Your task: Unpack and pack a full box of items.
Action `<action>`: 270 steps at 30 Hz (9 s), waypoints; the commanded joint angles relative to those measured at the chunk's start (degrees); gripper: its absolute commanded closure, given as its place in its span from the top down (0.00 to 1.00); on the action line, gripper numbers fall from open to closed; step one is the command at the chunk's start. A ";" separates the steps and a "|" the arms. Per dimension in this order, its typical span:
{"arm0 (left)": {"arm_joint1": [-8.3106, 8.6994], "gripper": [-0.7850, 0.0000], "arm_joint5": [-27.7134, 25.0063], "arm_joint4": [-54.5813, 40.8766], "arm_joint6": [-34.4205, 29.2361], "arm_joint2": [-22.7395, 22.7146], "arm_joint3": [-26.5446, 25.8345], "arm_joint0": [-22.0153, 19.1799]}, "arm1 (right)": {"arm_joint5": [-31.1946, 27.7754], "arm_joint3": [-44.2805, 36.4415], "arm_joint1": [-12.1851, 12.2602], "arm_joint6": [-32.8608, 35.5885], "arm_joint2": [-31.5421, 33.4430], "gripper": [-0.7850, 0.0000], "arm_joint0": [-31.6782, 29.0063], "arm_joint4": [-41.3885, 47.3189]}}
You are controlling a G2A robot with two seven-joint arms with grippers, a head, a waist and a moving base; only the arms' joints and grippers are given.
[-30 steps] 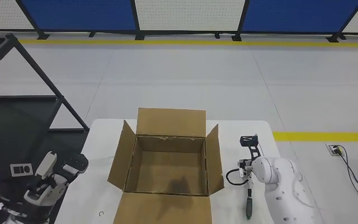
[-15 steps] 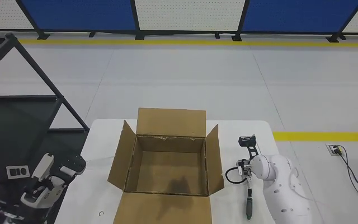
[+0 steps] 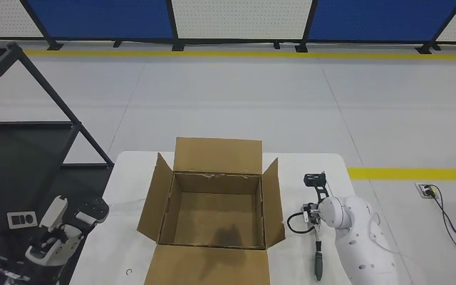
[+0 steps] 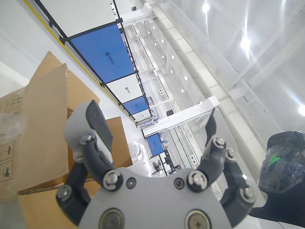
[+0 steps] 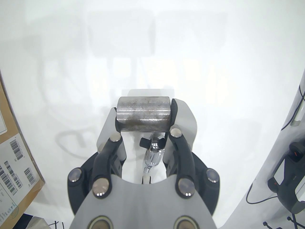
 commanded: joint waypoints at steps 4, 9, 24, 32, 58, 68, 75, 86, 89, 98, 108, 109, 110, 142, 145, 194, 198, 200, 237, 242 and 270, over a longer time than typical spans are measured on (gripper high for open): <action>0.00 1.00 -0.20 -0.13 -0.01 0.01 0.00 0.01 | 0.07 -0.39 0.18 0.13 -0.14 0.42 -0.09 0.19; 0.01 1.00 -0.18 -0.19 -0.07 -0.06 0.01 0.00 | 0.20 -0.38 0.33 0.26 -0.38 0.44 -0.19 0.29; 0.02 1.00 -0.45 -0.40 -0.03 -0.11 0.06 0.08 | 0.62 -0.35 0.74 0.23 -1.02 0.64 -0.03 0.90; 0.00 1.00 -0.63 -0.68 -0.16 -0.34 -0.03 0.39 | 1.30 -2.93 1.11 0.39 -0.57 0.73 -0.69 0.91; -0.28 1.00 -3.05 -6.24 1.45 -3.94 -1.14 0.91 | 6.52 -41.16 2.45 -9.05 12.73 1.00 -17.49 20.68; -0.23 1.00 -2.19 -18.31 -1.41 -12.62 2.74 0.15 | -3.07 -52.51 3.03 -9.67 14.87 1.00 -24.74 37.22; -0.11 1.00 0.17 -23.67 -5.40 -18.06 5.74 1.06 | -3.60 -52.94 3.16 -9.08 14.88 1.00 -25.22 37.55; -0.09 1.00 0.47 -22.87 -5.63 -17.67 5.23 1.18 | -4.24 -52.92 3.25 -10.63 13.13 1.00 -26.25 39.89; -0.13 1.00 0.39 -22.22 -6.13 -17.12 4.96 1.36 | -4.52 -52.14 3.47 -8.93 11.79 1.00 -26.01 42.30; -0.32 1.00 0.09 -22.59 -6.59 -17.30 5.25 1.88 | -5.19 -51.54 4.20 -5.87 7.22 1.00 -25.75 42.69; -0.55 1.00 -0.25 -22.85 -6.53 -17.08 4.76 2.15 | -4.81 -50.72 4.98 -5.44 4.17 0.47 -24.69 41.42; -0.58 1.00 -0.32 -22.88 -6.47 -17.11 4.71 2.20 | -4.75 -50.49 5.06 -5.45 3.94 0.45 -24.50 41.13; -0.61 1.00 -0.42 -22.91 -6.39 -17.15 4.62 2.25 | -4.67 -50.34 5.13 -5.59 3.75 0.44 -24.33 40.99; -0.92 1.00 0.36 -21.61 -5.20 -15.68 4.38 0.73 | -1.73 -56.82 8.07 -9.71 15.43 1.00 -28.01 43.86; -0.86 1.00 0.66 -21.52 -5.22 -15.26 4.47 0.14 | -1.65 -57.93 8.61 -7.78 19.65 1.00 -30.66 43.24; -0.57 1.00 1.80 -20.89 -5.94 -13.76 4.18 -1.78 | 3.89 -31.09 10.68 7.95 0.60 0.46 -23.03 7.83; -0.57 1.00 1.80 -20.89 -5.94 -13.76 4.18 -1.78 | 4.03 -29.67 10.64 7.82 -0.06 0.44 -22.45 7.74; -0.57 1.00 1.80 -20.89 -5.94 -13.76 4.18 -1.78 | 3.95 -28.67 10.60 7.78 -0.46 0.43 -21.88 7.95; -0.57 1.00 1.80 -20.89 -5.94 -13.76 4.18 -1.78 | 3.36 -21.81 10.52 7.86 -3.79 0.19 -17.35 8.42; -0.57 1.00 1.80 -20.89 -5.94 -13.76 4.18 -1.78 | 3.41 -22.35 10.55 8.08 -3.85 0.40 -17.33 8.77; -0.57 1.00 1.80 -20.89 -5.94 -13.76 4.18 -1.78 | 4.62 -11.11 8.87 -4.97 -9.19 0.93 -5.07 15.26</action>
